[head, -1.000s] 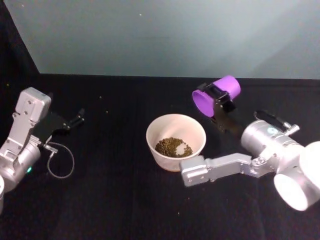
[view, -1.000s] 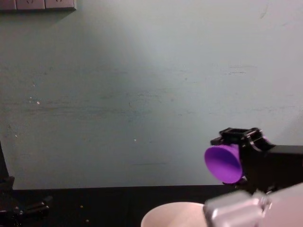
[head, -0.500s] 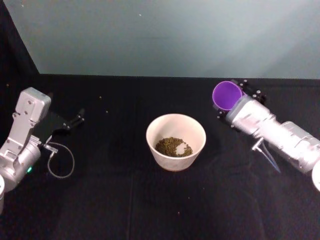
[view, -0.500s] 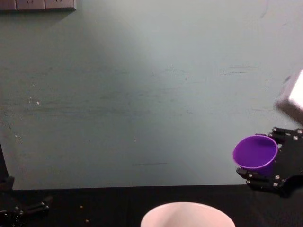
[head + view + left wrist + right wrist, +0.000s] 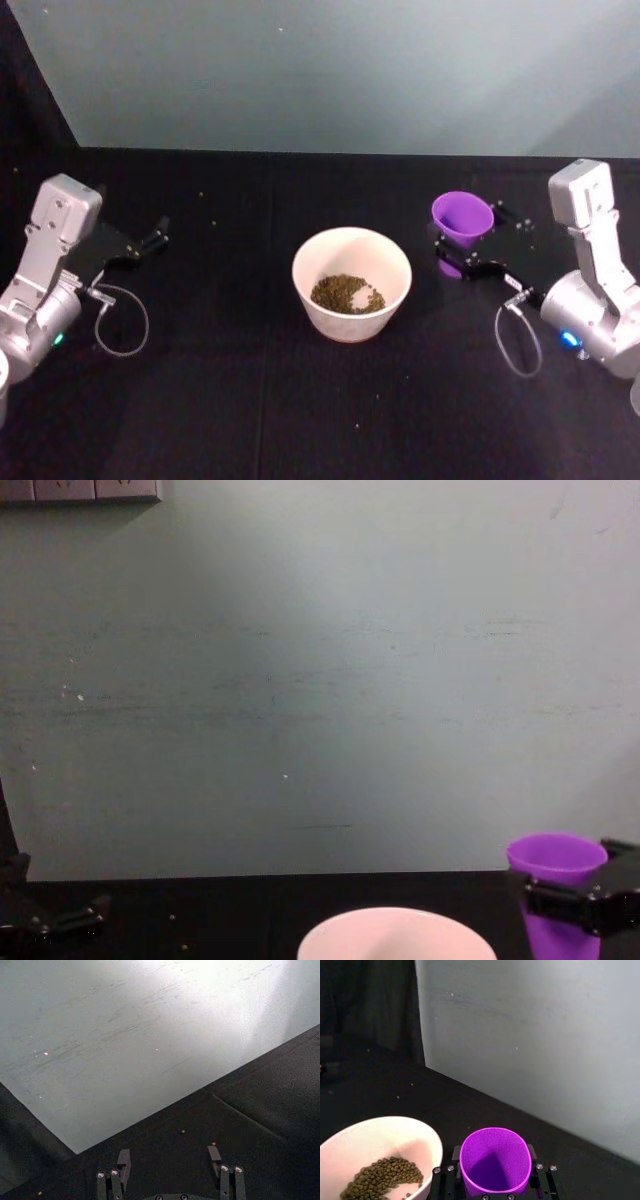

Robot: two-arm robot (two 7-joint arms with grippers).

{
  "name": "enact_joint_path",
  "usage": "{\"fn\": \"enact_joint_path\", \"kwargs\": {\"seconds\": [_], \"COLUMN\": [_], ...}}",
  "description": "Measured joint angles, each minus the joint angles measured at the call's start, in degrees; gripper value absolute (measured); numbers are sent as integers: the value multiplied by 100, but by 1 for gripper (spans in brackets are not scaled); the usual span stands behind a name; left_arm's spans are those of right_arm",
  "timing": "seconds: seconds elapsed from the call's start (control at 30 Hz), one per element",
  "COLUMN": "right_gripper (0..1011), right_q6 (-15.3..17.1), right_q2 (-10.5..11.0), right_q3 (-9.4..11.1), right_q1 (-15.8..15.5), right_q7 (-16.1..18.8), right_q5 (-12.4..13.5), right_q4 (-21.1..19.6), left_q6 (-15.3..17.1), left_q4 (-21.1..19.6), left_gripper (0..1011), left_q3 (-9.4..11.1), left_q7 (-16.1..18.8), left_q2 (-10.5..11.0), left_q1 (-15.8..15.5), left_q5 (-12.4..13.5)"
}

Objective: Pick up the cup and pour the mung beans from the cup into the bowl.

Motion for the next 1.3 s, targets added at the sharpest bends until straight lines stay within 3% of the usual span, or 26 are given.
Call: {"fn": "enact_joint_path", "kwargs": {"seconds": [0.23,0.4,0.9,1.3], "right_gripper": [730,730,730,739], "right_q6": [157,211,91,101], "right_q2": [-140,-166,7,35], "right_q3": [102,89,-259,-290], "right_q1": [34,82,210,226], "right_q7": [137,190,48,39], "right_q5": [582,816,703,769], "right_q4": [340,527,678,686], "left_q6": [0,0,0,0], "left_q4": [0,0,0,0], "left_gripper": [1000,1000,1000,1000], "left_q3": [0,0,0,0], "left_q7": [0,0,0,0], "left_q2": [0,0,0,0], "left_q1": [0,0,0,0], "left_q5": [0,0,0,0]}}
